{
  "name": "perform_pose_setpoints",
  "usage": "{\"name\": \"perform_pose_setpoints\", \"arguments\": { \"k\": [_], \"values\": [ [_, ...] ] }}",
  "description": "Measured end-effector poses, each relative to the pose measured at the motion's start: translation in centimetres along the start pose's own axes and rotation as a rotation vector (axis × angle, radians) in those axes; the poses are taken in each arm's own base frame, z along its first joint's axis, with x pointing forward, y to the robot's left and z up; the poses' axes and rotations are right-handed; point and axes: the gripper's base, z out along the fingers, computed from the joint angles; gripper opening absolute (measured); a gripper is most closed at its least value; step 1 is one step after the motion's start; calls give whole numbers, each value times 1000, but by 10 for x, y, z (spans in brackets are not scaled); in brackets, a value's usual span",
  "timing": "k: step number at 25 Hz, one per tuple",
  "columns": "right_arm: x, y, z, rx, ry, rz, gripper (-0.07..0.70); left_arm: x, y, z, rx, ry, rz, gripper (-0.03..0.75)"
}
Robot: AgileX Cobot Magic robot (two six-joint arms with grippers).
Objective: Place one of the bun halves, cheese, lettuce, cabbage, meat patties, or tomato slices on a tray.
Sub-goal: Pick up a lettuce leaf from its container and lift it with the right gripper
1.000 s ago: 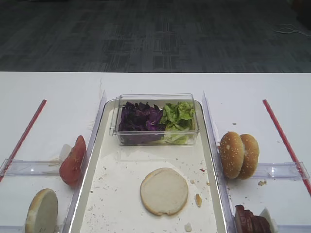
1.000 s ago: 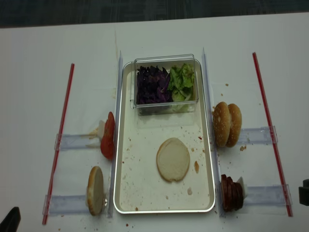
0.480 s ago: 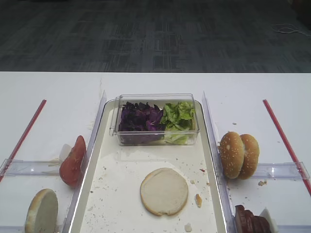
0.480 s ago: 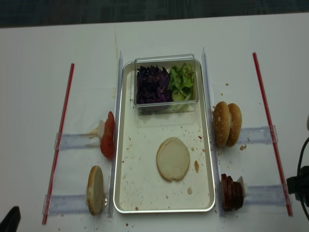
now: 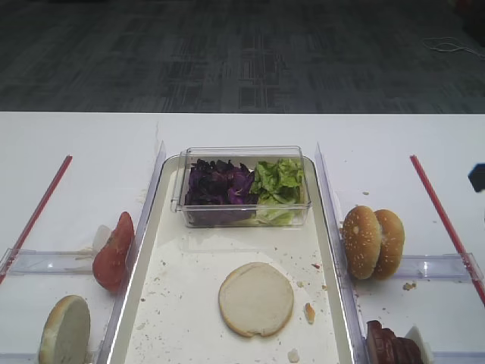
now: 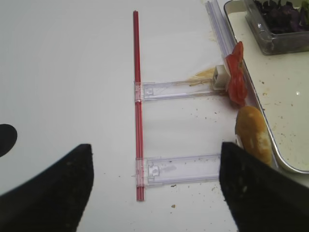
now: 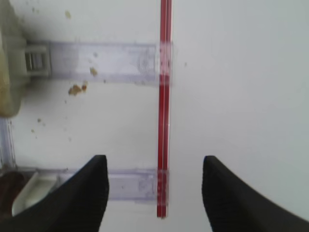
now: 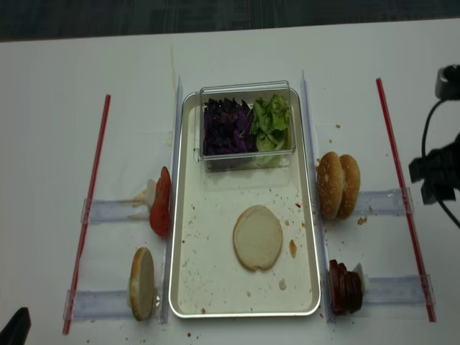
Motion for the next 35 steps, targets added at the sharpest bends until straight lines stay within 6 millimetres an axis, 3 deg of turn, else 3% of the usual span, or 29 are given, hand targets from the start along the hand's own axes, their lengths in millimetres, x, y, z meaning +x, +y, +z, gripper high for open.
{"name": "perform_pose_setpoints", "arguments": {
  "k": [4, 10, 14, 18, 22, 30, 32, 35],
  "values": [
    [-60, -3, 10, -2, -6, -10, 469, 0, 0, 0, 0, 0, 0, 533],
    [-130, -8, 32, -5, 18, -20, 469, 0, 0, 0, 0, 0, 0, 533],
    [-157, -10, 41, -8, 41, -24, 469, 0, 0, 0, 0, 0, 0, 533],
    [-165, 1, 44, -12, 49, -57, 469, 0, 0, 0, 0, 0, 0, 533],
    [-166, 47, 45, -27, 21, -171, 468, 0, 0, 0, 0, 0, 0, 533],
    [-147, 173, 47, -138, -95, -448, 468, 0, 0, 0, 0, 0, 0, 533],
    [-141, 192, 50, -142, -115, -506, 469, 0, 0, 0, 0, 0, 0, 533],
    [-142, 198, 56, -140, -128, -515, 469, 0, 0, 0, 0, 0, 0, 534]
  ]
}}
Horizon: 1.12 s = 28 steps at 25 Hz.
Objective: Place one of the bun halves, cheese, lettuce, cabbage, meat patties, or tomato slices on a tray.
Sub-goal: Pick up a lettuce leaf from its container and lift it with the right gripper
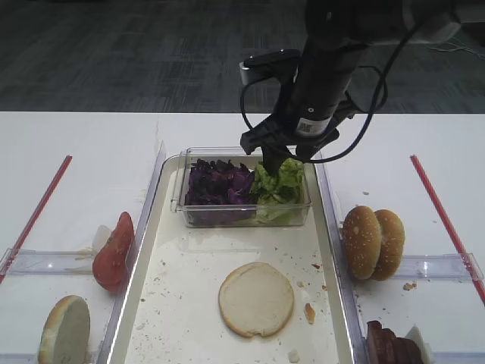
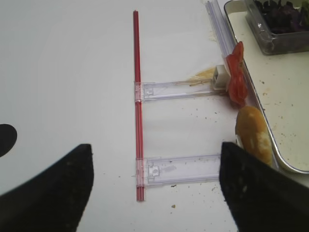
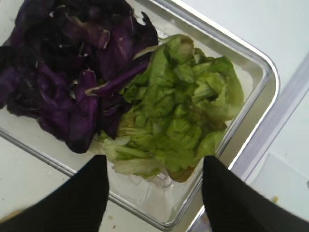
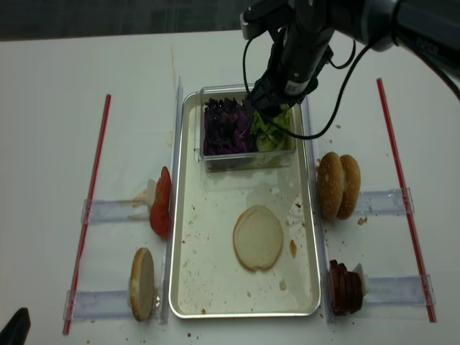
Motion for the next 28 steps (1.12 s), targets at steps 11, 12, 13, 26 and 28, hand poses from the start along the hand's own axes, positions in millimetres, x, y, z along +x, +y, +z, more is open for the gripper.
{"name": "perform_pose_setpoints", "arguments": {
  "k": [11, 12, 13, 26, 28],
  "values": [
    [-4, -2, 26, 3, -27, -27, 464, 0, 0, 0, 0, 0, 0, 533],
    [-4, -3, 29, 3, -25, -26, 464, 0, 0, 0, 0, 0, 0, 533],
    [-4, -3, 32, 3, -22, -27, 464, 0, 0, 0, 0, 0, 0, 533],
    [1, -5, 63, 1, 31, -26, 165, 0, 0, 0, 0, 0, 0, 533],
    [1, -5, 63, 1, 31, -26, 71, 0, 0, 0, 0, 0, 0, 534]
  ]
}}
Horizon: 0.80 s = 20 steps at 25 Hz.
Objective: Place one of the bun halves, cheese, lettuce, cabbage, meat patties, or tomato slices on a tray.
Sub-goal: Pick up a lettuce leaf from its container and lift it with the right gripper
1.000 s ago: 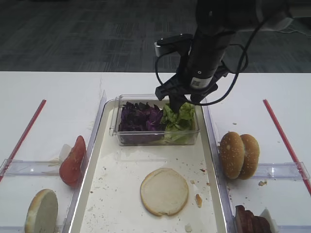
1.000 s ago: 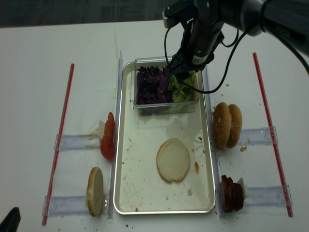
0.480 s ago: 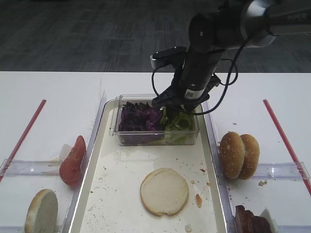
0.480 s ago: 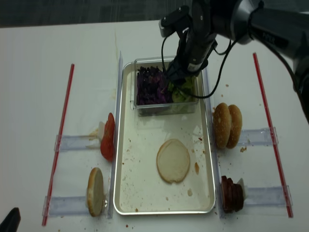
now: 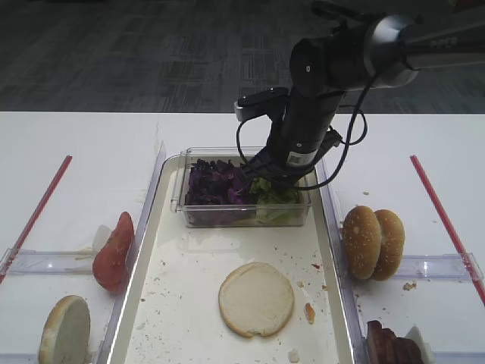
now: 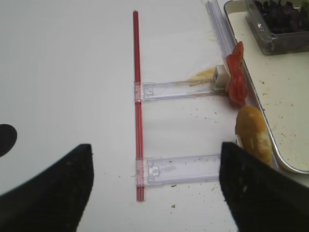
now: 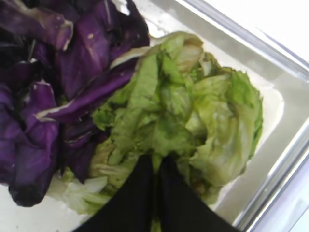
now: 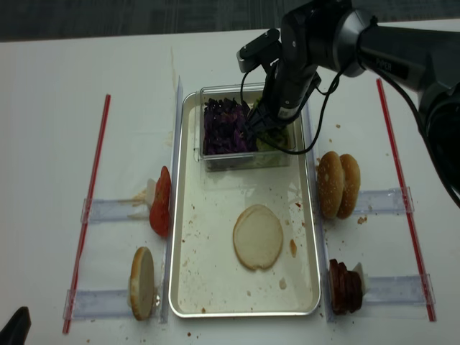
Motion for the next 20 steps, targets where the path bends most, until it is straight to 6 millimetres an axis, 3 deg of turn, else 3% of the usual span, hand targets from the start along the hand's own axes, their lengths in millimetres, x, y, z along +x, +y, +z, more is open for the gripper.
{"name": "perform_pose_setpoints", "arguments": {
  "k": [8, 17, 20],
  "values": [
    [-1, 0, -7, 0, -8, -1, 44, 0, 0, 0, 0, 0, 0, 533],
    [-7, 6, -87, 14, -162, -16, 43, 0, 0, 0, 0, 0, 0, 533],
    [-6, 7, -104, 16, -182, -20, 43, 0, 0, 0, 0, 0, 0, 533]
  ]
}}
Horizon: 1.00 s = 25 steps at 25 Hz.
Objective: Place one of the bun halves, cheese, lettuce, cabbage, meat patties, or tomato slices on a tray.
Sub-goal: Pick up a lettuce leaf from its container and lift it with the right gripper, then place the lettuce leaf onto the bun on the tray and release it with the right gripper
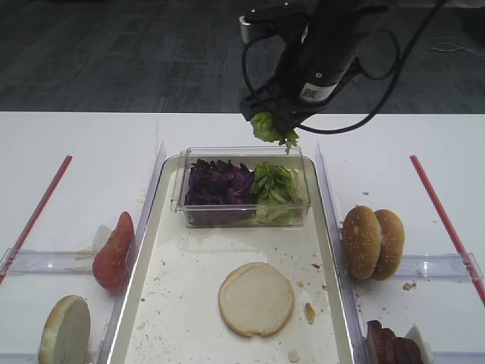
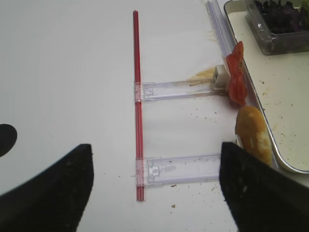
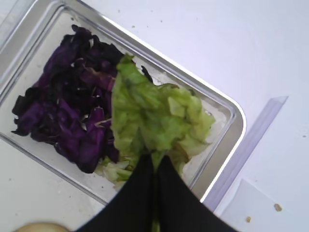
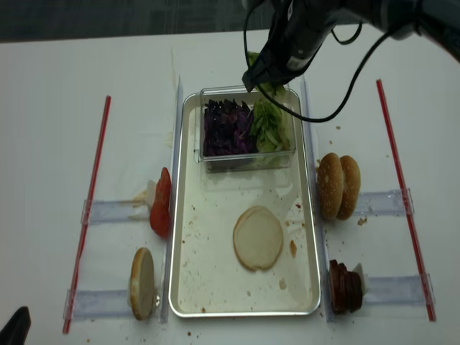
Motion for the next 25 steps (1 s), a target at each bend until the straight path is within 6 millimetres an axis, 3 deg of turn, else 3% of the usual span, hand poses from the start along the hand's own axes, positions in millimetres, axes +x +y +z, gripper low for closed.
{"name": "perform_pose_setpoints", "arguments": {
  "k": [14, 21, 25],
  "values": [
    [29, 4, -18, -32, 319, 19, 43, 0, 0, 0, 0, 0, 0, 533],
    [33, 5, -22, -36, 333, 31, 43, 0, 0, 0, 0, 0, 0, 533],
    [54, 15, -18, -65, 395, 31, 43, 0, 0, 0, 0, 0, 0, 533]
  ]
}}
